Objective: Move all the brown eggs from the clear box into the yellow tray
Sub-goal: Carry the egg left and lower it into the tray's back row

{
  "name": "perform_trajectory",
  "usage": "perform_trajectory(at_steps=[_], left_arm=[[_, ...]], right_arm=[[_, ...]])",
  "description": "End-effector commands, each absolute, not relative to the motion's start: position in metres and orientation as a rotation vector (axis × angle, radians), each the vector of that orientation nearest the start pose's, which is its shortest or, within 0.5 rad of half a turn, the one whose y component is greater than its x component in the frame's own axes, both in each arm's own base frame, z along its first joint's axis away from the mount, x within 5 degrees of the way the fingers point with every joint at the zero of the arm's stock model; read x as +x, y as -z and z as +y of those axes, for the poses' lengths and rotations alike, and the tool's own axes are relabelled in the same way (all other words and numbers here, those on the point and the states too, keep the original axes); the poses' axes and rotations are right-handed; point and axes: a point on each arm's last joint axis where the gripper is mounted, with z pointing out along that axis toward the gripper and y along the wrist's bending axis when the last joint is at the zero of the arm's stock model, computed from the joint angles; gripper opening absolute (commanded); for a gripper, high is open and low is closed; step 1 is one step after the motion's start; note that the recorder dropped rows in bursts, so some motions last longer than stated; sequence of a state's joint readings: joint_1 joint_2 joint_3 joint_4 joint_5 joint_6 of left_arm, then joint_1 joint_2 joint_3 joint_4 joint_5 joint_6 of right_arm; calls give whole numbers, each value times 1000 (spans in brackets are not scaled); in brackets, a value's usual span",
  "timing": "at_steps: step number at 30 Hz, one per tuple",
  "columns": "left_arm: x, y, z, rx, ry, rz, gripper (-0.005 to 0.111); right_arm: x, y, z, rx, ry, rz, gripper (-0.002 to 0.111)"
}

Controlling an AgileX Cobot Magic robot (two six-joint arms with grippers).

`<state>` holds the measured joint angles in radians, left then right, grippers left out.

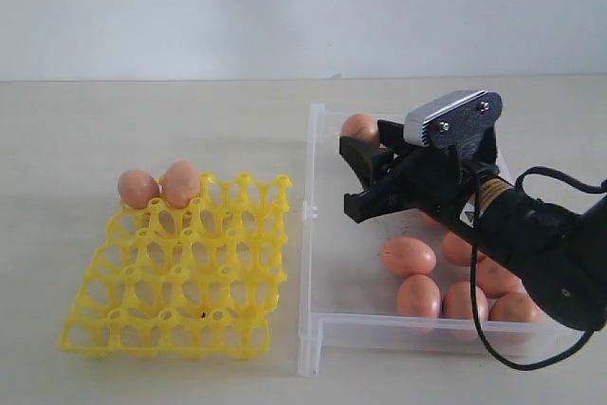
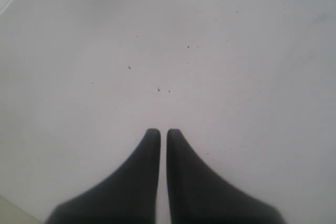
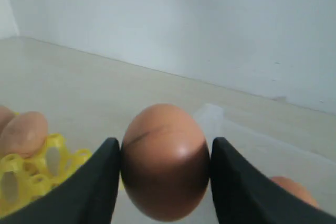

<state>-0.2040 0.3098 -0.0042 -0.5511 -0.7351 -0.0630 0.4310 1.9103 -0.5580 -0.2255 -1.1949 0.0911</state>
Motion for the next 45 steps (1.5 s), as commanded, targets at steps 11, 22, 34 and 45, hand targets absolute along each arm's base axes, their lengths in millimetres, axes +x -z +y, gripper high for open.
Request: perform_trajectory(at_steps=[11, 22, 34, 45], left_arm=[[74, -248, 17, -480, 406, 1075, 4], [74, -247, 17, -480, 407, 1078, 4], [74, -247, 17, -480, 407, 1078, 4], [74, -247, 17, -480, 407, 1078, 4]], right_arm=[[300, -174, 215, -594, -932, 1405, 0], [325, -126, 261, -522, -1054, 1482, 0], [331, -102, 270, -499, -1094, 1534, 0], [329, -92, 271, -562, -1054, 1626, 0]])
